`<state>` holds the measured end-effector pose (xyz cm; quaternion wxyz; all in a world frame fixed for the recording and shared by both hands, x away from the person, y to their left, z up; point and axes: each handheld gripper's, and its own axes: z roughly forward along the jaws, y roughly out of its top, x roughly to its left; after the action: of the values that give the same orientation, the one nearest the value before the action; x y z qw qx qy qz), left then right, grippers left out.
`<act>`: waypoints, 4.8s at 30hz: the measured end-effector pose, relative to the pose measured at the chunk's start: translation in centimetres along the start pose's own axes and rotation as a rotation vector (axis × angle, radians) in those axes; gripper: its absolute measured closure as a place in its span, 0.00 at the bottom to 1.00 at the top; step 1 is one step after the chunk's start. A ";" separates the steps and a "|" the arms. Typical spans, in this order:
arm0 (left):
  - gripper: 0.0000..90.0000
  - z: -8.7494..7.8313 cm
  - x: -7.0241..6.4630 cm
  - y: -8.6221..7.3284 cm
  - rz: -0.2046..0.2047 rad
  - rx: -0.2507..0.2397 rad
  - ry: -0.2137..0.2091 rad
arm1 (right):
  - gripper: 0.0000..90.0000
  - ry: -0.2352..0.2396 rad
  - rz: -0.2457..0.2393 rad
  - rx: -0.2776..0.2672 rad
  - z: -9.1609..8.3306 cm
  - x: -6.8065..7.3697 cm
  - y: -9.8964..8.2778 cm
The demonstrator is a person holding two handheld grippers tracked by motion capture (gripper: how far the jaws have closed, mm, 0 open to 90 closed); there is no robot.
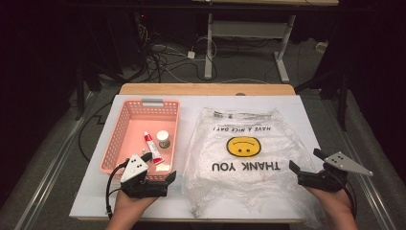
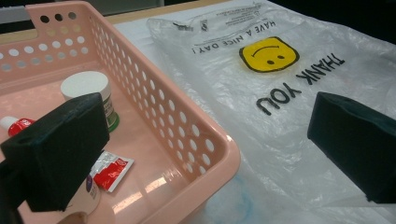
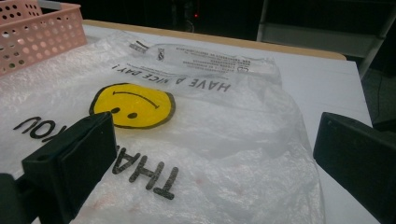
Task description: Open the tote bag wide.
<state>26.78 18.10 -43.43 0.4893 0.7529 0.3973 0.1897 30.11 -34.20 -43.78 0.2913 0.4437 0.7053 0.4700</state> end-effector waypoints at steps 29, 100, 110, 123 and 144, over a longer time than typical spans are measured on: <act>0.00 -0.2 -0.2 0.3 0.001 0.018 -0.011 | 0.20 -0.043 0.063 0.187 8.9 -6.8 3.7; 0.00 0.4 -0.7 0.3 0.027 0.033 -0.064 | 0.53 -0.155 0.077 0.193 2.3 -9.7 0.4; 0.00 0.3 -0.5 0.5 0.028 0.030 -0.073 | 0.46 -0.130 0.124 0.236 -4.2 -4.6 -4.6; 0.00 0.5 -0.5 0.8 0.034 0.026 -0.083 | 0.86 -0.064 0.140 0.284 -5.4 -3.9 -6.5; 0.00 0.4 0.1 1.1 0.026 0.061 -0.043 | 1.00 0.023 -0.036 0.266 -6.2 1.8 -5.1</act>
<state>27.63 17.72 -42.66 0.4722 0.7762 0.3827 0.1676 22.45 -35.93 -46.03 0.2299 0.4603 0.7726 0.3720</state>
